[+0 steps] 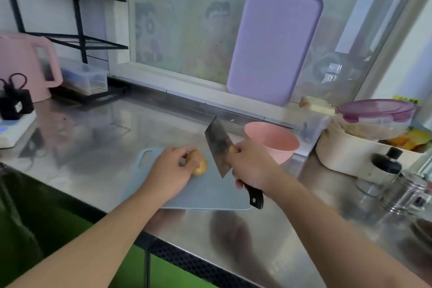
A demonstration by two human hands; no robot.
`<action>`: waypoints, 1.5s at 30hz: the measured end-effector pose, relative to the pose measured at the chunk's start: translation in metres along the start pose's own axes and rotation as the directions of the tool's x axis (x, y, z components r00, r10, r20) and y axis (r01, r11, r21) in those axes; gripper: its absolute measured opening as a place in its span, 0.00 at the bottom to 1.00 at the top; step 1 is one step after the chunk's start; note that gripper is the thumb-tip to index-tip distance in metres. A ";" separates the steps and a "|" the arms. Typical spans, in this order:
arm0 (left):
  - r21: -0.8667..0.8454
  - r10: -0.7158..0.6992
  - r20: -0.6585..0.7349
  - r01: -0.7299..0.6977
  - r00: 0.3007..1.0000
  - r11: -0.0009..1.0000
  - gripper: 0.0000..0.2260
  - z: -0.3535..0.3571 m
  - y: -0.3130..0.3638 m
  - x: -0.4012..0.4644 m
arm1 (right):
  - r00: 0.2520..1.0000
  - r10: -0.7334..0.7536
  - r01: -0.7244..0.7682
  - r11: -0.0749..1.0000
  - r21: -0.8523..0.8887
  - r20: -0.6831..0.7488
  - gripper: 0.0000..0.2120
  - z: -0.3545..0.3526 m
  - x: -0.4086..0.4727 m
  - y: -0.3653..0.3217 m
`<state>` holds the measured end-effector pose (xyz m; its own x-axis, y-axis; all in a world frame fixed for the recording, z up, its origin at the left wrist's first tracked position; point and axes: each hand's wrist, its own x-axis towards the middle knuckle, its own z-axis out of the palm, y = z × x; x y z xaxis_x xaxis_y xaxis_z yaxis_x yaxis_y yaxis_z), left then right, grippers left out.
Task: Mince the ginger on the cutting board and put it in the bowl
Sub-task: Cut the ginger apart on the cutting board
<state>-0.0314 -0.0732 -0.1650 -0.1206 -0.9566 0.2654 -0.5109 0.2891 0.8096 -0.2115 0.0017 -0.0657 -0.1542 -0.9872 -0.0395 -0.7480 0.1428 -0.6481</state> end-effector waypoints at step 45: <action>-0.047 -0.055 -0.109 0.050 0.993 0.998 0.05 0.006 -0.006 0.004 | 0.948 -0.114 0.250 0.844 -0.475 0.297 0.18 0.005 -0.025 -0.042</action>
<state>-0.0340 -0.0785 -0.1719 0.0011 -0.9611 0.2760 -0.4759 0.2423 0.8455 -0.1724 0.0196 -0.0413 0.1309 -0.9732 -0.1891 -0.9763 -0.0934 -0.1955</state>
